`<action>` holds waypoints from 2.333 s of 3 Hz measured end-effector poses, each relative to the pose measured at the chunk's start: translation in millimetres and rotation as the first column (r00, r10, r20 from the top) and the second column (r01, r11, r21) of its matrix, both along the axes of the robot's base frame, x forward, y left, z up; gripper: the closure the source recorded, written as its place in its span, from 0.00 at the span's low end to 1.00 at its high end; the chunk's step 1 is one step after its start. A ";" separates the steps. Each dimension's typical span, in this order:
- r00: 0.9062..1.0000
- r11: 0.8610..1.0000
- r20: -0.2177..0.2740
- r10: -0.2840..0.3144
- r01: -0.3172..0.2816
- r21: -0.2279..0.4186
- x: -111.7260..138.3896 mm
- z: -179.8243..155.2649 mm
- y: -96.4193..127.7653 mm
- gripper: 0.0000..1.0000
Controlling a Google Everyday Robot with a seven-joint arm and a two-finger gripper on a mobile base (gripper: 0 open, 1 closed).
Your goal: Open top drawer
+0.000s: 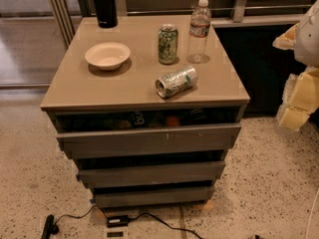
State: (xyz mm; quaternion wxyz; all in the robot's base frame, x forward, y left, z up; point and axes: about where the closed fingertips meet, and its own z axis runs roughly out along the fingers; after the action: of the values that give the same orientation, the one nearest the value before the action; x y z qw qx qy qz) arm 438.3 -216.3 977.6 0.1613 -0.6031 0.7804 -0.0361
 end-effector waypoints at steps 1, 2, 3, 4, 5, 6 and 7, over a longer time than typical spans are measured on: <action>1.000 1.000 0.000 0.000 0.000 0.000 0.0 0.0 0.0 0.00; 1.000 1.000 0.000 0.000 0.000 0.000 0.0 0.0 0.0 0.18; 1.000 1.000 0.000 0.000 0.000 0.000 0.0 0.0 0.0 0.50; 1.000 1.000 0.000 0.000 0.000 0.000 0.0 0.0 0.0 0.74; 1.000 1.000 0.000 0.000 0.000 0.000 0.0 0.0 0.0 0.96; 1.000 1.000 0.001 0.000 0.000 0.000 0.0 0.0 0.1 1.00; 1.000 1.000 0.002 -0.003 0.003 0.010 -2.2 -3.9 1.3 1.00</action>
Offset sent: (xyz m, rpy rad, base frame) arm 0.0000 0.0000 0.0000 0.0000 0.0000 0.0000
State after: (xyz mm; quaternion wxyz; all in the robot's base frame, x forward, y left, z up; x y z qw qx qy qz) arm 436.1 -215.0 973.7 0.1649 -0.6012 0.7812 -0.0332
